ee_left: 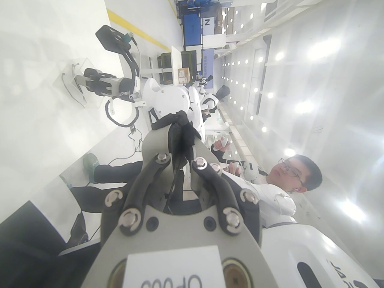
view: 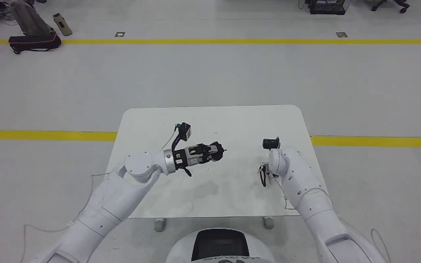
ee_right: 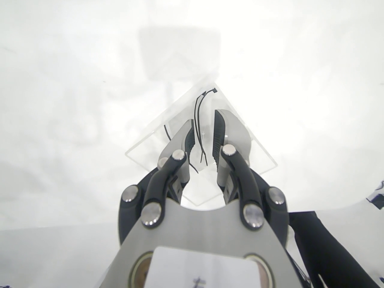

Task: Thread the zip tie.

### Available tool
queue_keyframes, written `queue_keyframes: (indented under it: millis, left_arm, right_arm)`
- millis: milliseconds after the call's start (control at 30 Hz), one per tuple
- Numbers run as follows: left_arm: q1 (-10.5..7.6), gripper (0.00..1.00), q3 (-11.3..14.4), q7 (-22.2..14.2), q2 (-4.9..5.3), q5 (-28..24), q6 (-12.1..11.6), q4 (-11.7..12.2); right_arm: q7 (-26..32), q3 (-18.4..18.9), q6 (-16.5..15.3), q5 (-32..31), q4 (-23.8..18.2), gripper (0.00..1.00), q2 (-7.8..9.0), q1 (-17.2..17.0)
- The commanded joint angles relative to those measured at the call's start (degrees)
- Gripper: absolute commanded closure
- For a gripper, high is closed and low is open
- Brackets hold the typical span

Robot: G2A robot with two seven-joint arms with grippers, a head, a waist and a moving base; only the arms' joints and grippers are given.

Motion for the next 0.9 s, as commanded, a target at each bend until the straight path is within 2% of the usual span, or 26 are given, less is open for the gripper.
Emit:
queue_keyframes:
  millis: [0,467,867]
  left_arm:
    - [0.0,1.0,0.0,0.0,0.0,0.0,0.0,0.0]
    - [0.0,1.0,0.0,0.0,0.0,0.0,0.0,0.0]
    - [0.0,1.0,0.0,0.0,0.0,0.0,0.0,0.0]
  right_arm:
    - [0.1,0.2,-0.3,-0.1,-0.3,0.8,0.1,-0.2]
    - [-0.2,0.4,-0.4,-0.5,-0.9,0.85,0.23,-0.5]
    - [-0.7,-0.1,-0.1,-2.0,0.0,0.85,0.2,-0.1]
